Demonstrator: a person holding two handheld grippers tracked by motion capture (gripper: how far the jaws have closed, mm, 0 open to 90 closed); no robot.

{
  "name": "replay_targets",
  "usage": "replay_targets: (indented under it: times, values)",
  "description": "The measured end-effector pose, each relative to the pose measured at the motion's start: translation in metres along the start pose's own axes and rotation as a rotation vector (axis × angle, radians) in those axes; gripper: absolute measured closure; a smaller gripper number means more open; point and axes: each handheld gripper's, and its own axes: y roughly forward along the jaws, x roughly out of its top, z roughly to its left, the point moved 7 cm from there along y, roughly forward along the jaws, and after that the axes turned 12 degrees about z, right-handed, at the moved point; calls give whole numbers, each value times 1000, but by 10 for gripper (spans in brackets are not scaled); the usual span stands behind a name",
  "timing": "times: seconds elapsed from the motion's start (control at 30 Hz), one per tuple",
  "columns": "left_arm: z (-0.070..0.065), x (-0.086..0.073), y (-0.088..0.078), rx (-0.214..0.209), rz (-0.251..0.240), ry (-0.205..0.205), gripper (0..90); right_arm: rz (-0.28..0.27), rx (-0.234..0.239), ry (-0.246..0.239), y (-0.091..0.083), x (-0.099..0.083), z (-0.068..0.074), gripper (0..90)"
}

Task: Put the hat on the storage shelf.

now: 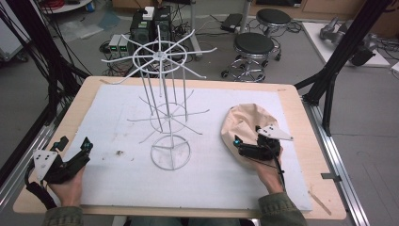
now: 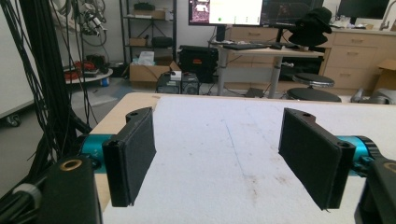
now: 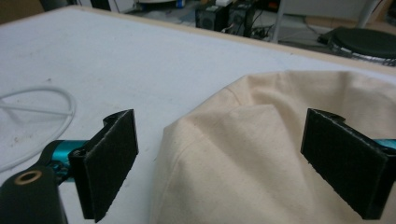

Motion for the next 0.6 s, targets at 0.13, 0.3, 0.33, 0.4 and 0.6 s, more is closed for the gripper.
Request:
replay_targets:
  times: [0.13,0.3,0.33,0.4,0.6]
  values:
    - [0,0,0,1,1,0,272,48,21,-9,12,-1,6,100]
    - [1,0,0,1,-3,-4,274,127,58,-14,25,-4,14,100]
    - [1,0,-1,3,-2,-3,276,143,54,-14,28,-5,14,100]
    - [2,1,-1,4,-6,-6,279,182,52,-7,33,-7,16,100]
    - [3,1,-1,6,-6,-7,279,317,-17,-16,43,-15,18,100]
